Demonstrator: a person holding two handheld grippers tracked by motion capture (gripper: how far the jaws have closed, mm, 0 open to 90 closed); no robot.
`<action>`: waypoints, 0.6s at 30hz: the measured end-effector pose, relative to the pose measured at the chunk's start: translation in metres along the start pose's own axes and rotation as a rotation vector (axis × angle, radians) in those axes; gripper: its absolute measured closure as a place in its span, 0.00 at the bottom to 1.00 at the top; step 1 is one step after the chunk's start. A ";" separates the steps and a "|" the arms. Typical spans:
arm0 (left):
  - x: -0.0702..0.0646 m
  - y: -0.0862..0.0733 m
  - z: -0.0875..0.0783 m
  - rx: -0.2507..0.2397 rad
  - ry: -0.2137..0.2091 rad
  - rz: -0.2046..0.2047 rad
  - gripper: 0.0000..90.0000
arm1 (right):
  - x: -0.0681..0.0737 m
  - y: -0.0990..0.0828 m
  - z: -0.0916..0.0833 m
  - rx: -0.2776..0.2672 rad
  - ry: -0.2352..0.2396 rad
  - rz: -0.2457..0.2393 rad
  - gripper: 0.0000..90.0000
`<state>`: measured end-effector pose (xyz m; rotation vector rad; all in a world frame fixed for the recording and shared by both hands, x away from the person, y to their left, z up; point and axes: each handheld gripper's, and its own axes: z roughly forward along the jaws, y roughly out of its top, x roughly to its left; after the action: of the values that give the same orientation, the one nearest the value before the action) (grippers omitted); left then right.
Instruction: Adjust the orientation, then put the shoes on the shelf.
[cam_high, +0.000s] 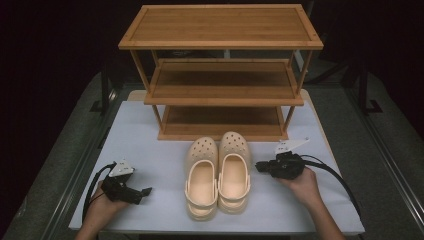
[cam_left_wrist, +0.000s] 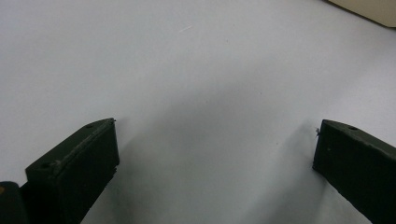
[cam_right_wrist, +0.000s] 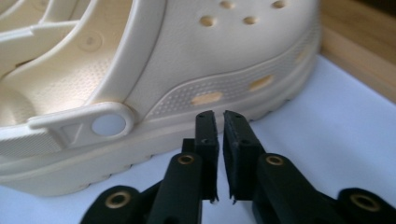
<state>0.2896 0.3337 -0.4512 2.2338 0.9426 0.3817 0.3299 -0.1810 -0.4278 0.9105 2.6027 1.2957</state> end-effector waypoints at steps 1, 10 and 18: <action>0.000 0.000 0.000 0.000 0.001 0.001 0.00 | 0.000 -0.001 -0.004 -0.010 -0.009 0.005 0.89; 0.000 0.000 0.000 -0.001 0.001 0.000 0.00 | 0.004 0.002 -0.034 -0.093 -0.030 0.057 0.63; 0.000 0.002 -0.001 -0.011 -0.010 -0.018 0.00 | 0.011 0.008 -0.041 -0.128 -0.064 0.071 0.46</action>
<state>0.2902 0.3334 -0.4494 2.2137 0.9522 0.3668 0.3111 -0.2002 -0.3943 1.0122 2.4292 1.4074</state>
